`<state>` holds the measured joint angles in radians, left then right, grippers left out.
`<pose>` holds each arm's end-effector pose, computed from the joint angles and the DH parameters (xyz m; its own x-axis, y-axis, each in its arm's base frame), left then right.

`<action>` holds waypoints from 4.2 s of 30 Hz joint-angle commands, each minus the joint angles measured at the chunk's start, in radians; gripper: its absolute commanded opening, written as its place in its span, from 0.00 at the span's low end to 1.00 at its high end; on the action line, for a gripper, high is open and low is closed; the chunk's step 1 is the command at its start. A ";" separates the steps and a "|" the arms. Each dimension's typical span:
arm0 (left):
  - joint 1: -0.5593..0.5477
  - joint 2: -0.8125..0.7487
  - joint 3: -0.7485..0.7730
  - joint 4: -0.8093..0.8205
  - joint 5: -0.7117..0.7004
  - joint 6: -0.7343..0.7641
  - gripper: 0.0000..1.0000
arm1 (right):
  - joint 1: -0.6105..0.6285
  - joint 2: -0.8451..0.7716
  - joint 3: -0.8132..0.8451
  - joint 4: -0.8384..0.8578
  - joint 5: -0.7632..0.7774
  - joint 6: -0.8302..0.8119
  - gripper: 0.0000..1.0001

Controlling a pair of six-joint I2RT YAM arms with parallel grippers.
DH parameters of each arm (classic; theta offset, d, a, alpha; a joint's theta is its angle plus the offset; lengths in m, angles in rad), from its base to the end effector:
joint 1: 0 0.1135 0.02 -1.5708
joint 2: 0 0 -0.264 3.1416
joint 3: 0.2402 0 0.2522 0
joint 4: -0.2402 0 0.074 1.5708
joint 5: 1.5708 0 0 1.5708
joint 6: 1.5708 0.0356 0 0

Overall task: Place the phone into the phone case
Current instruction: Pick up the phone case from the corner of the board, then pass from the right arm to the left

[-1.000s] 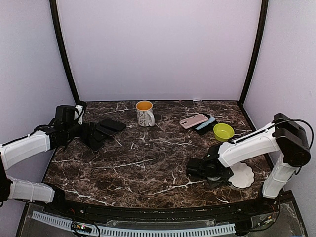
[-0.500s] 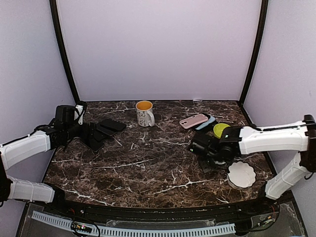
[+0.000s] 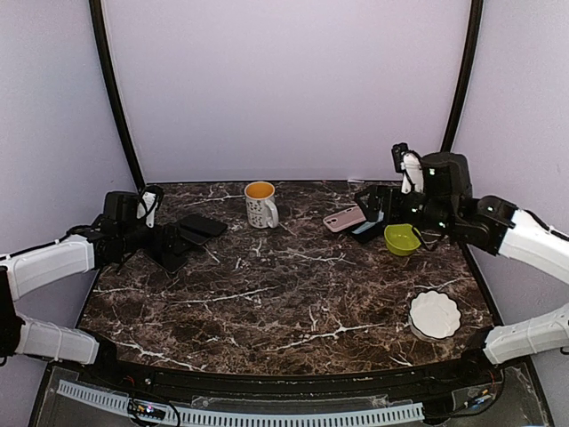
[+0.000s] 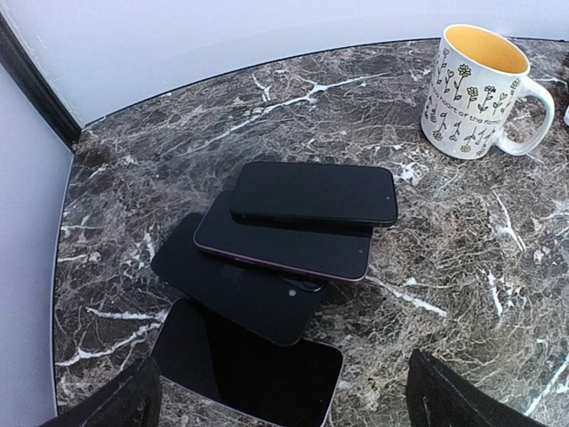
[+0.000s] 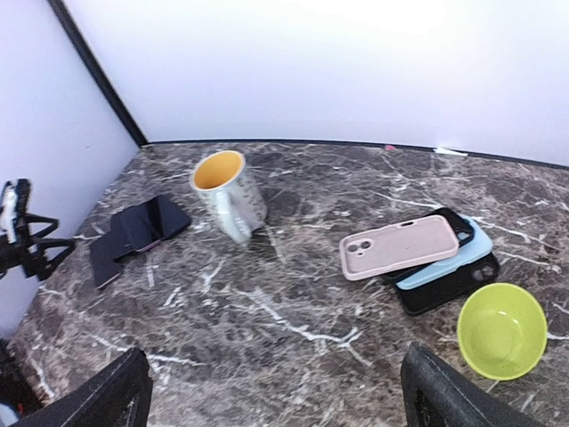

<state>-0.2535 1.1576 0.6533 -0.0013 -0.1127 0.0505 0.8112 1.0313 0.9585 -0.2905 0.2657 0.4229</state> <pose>0.2461 -0.0596 0.2365 -0.4605 0.1711 -0.8710 0.1774 0.9792 0.0986 0.1681 0.1635 0.3435 -0.4409 0.1108 -0.8907 -0.3835 0.8740 0.2985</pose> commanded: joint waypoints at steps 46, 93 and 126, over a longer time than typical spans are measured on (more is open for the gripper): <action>-0.004 0.025 0.021 -0.005 0.151 -0.024 0.94 | -0.411 1.105 0.648 -0.147 0.155 0.278 0.10; -0.564 0.067 -0.028 0.647 0.026 -0.830 0.85 | 0.104 0.687 0.577 0.001 0.289 0.321 0.00; -0.576 0.026 0.131 0.328 0.030 -0.476 0.00 | 0.135 0.472 0.425 -0.079 -0.106 -0.481 0.98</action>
<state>-0.8242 1.2785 0.6807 0.6090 -0.0223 -0.6506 0.9581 1.6169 1.4494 -0.2649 0.3588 0.3511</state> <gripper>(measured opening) 0.091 0.929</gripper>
